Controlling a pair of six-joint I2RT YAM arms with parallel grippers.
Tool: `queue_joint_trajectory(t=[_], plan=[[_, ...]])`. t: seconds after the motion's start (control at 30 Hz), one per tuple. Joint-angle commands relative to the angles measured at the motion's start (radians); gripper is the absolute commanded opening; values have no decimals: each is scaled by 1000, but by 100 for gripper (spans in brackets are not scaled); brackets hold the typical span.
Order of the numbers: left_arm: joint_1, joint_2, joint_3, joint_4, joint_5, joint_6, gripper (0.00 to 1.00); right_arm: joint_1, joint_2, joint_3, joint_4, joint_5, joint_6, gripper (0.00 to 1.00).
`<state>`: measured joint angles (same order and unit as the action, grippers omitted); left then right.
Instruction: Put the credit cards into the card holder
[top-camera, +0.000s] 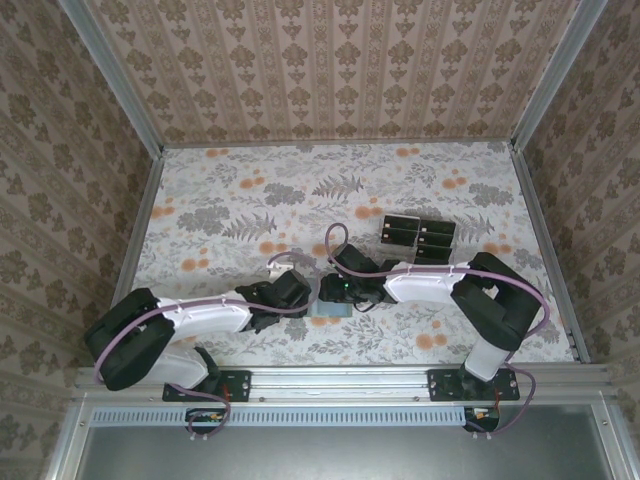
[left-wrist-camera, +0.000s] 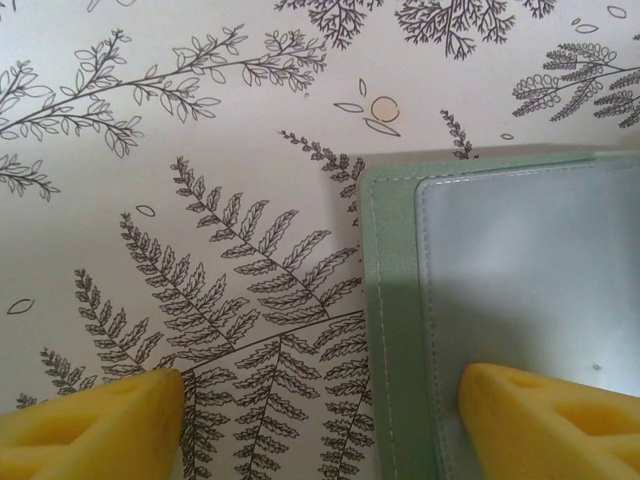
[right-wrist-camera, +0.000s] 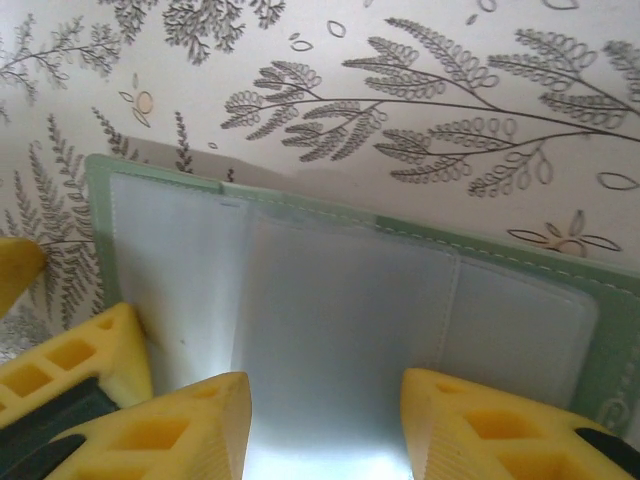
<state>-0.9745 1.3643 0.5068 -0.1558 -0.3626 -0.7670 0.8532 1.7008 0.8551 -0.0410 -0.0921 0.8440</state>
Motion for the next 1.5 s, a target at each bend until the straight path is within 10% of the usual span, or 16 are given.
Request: queue_joint_trajectory(t=[0.0, 0.8, 1.47], plan=[[-15, 49, -11, 14, 40, -20, 77, -6, 35, -26, 53, -70, 47, 45], [-37, -379, -190, 127, 69, 57, 78, -8, 50, -42, 174, -112, 184, 53], [-142, -213, -157, 299, 48, 133, 78, -14, 74, -77, 262, -142, 300, 55]])
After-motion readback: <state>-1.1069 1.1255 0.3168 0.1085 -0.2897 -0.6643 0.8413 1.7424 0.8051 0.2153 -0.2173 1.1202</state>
